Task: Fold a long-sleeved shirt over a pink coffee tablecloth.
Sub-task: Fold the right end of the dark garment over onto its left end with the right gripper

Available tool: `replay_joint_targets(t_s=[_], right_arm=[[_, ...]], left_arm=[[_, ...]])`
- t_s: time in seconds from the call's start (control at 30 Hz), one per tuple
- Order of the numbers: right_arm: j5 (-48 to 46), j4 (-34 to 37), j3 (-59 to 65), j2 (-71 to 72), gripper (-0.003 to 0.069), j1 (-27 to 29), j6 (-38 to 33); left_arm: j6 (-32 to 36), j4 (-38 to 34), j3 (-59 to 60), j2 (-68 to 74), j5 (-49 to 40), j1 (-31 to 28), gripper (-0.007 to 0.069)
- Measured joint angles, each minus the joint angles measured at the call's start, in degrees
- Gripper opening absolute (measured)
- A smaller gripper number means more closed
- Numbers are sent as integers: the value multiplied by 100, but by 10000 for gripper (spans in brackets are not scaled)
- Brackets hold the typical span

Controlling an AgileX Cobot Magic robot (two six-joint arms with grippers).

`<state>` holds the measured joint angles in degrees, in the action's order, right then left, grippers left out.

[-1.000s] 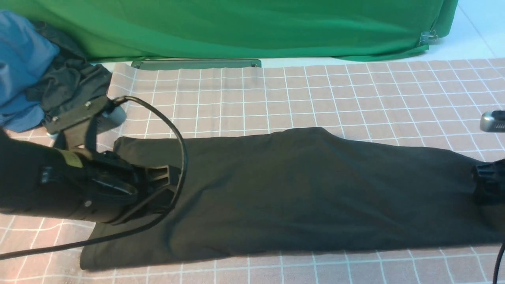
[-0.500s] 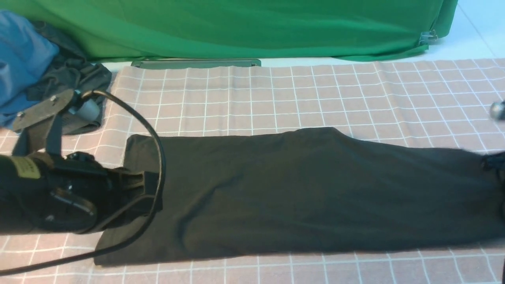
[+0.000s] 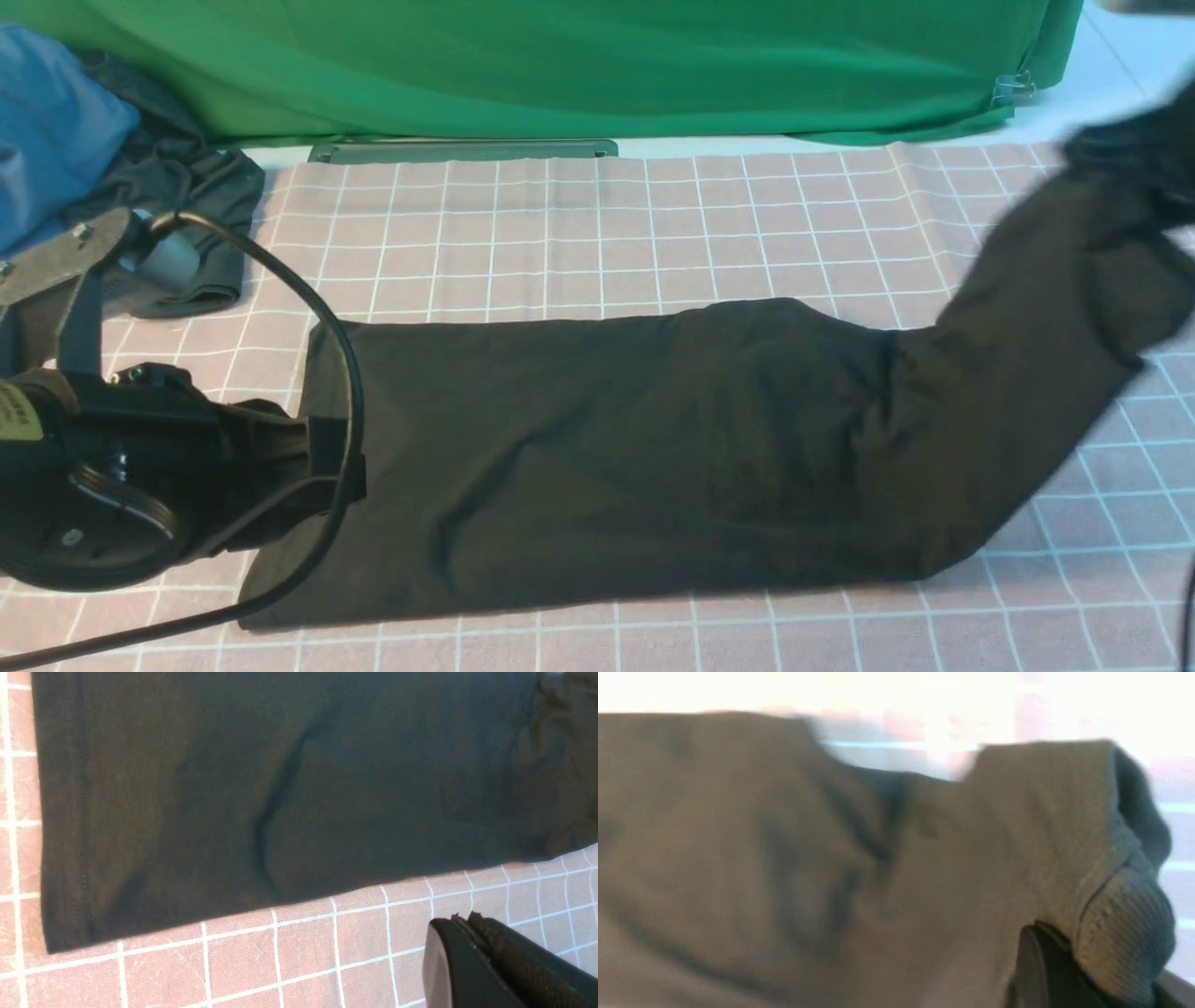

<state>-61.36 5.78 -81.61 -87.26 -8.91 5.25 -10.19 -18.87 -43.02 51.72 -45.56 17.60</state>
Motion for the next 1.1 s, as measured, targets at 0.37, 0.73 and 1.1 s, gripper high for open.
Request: replay_joint_targets(t_s=[0.37, 0.73, 1.1], right_arm=[[1167, 895, -625, -804, 95, -2268, 734], [1800, 1266, -1719, -2339, 95, -3473, 807], [2175, 1357, -2758, -3675, 99, -4077, 811]], left_arm=[[-461, 214, -108, -247, 10, 0, 12], [-1851, 1944, -400, -1716, -765, 0, 12], [-2055, 2161, -400, -2330, -1443, 0, 12]])
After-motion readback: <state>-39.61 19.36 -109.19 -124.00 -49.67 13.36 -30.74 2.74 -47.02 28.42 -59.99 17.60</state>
